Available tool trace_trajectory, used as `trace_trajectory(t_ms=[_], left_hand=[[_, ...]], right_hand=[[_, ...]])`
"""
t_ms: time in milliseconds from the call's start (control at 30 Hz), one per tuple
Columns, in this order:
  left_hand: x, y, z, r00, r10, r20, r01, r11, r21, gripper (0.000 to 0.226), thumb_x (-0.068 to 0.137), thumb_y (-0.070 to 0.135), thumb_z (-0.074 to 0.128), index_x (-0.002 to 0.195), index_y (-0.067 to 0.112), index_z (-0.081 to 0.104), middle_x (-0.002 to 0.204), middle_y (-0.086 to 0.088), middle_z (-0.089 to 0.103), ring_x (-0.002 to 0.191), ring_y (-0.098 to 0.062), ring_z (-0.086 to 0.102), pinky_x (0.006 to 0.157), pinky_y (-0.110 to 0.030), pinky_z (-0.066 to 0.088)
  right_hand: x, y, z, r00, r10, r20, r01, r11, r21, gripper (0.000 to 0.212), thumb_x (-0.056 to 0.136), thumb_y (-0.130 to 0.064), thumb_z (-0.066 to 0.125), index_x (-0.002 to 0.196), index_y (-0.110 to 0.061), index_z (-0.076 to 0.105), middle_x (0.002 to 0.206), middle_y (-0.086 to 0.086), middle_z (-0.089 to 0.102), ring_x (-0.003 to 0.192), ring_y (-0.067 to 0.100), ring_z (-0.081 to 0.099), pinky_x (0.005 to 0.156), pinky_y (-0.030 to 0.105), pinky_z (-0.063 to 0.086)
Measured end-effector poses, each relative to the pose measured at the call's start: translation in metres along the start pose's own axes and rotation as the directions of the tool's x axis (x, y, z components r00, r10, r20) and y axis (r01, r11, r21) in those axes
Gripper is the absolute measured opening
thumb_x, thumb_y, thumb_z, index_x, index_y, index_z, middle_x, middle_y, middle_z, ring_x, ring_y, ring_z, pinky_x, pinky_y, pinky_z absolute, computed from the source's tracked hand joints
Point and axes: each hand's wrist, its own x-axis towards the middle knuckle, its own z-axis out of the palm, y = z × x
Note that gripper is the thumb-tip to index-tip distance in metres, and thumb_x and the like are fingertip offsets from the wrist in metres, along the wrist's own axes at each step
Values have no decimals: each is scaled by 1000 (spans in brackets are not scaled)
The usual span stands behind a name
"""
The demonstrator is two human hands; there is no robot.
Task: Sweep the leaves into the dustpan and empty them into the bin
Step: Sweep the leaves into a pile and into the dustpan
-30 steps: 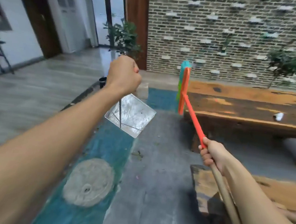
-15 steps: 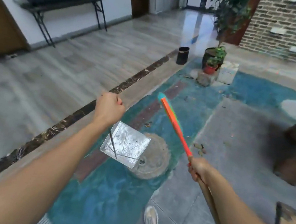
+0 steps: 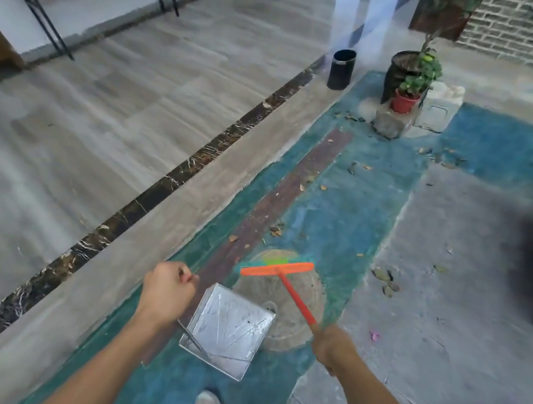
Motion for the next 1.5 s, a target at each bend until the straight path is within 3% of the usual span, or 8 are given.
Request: trace_trajectory(t_ms=[133,233,467,567,867,1133,1333,1500], left_hand=[[75,-31,2,996,-11,94,11,1000,-3,49,78,12,74,49,17,35,44,5,34,50,-23,30,51,-28,37],[133,-45,6,989,7,149,-7,1000,-5,46,77,14,74,50,16,37,45,4,35,50,-24,30,50,-28,35],[232,-63,8,958,78,277,-86,996,18,47,76,13,72,48,17,34,37,7,31,42,-12,24,45,-26,29],[274,-72,-1,942,115,316,-132,991,34,48,75,11,71,49,17,31,41,7,28,44,-13,23,45,-27,27],[388,-121,-25,921,154,359,-198,976,89,48,74,5,68,48,19,30,42,5,28,41,-11,28,40,-18,25],[483,-153,-19,900,207,385,-300,933,200,55,79,25,77,52,17,30,47,3,22,52,-15,20,49,-27,28],[534,-153,-9,882,190,432,-316,918,241,60,84,36,72,50,14,27,48,4,19,48,-14,18,47,-27,25],[567,-134,-9,872,175,456,-302,927,222,62,86,31,72,47,14,26,47,5,19,47,-14,19,51,-28,26]], right_hand=[[44,-74,-3,997,62,40,-65,994,87,14,95,-19,46,91,-8,54,67,7,58,48,20,58,48,27,50],[73,-123,-1,974,153,164,-189,954,231,25,97,-23,43,106,-2,52,55,9,57,42,19,52,47,26,48],[122,-215,29,990,139,1,-139,990,15,28,94,-24,44,112,-10,62,108,10,69,78,26,65,60,30,50],[154,-247,32,993,114,-28,-116,991,-62,29,95,-24,46,116,-10,60,114,10,68,98,26,68,65,28,46],[290,-348,13,994,-92,-60,69,948,-311,35,93,-17,43,125,-11,55,112,9,64,100,27,65,73,34,50],[380,-343,-8,974,-226,9,194,815,-547,38,92,-13,38,129,-17,50,109,9,62,99,29,63,73,38,48],[401,-295,-76,972,-230,39,191,691,-697,36,90,-26,41,123,-29,54,113,8,62,104,32,64,83,41,53],[401,-262,-132,980,-195,29,139,580,-803,35,93,-33,39,126,-37,51,105,4,63,97,28,66,75,36,52]])
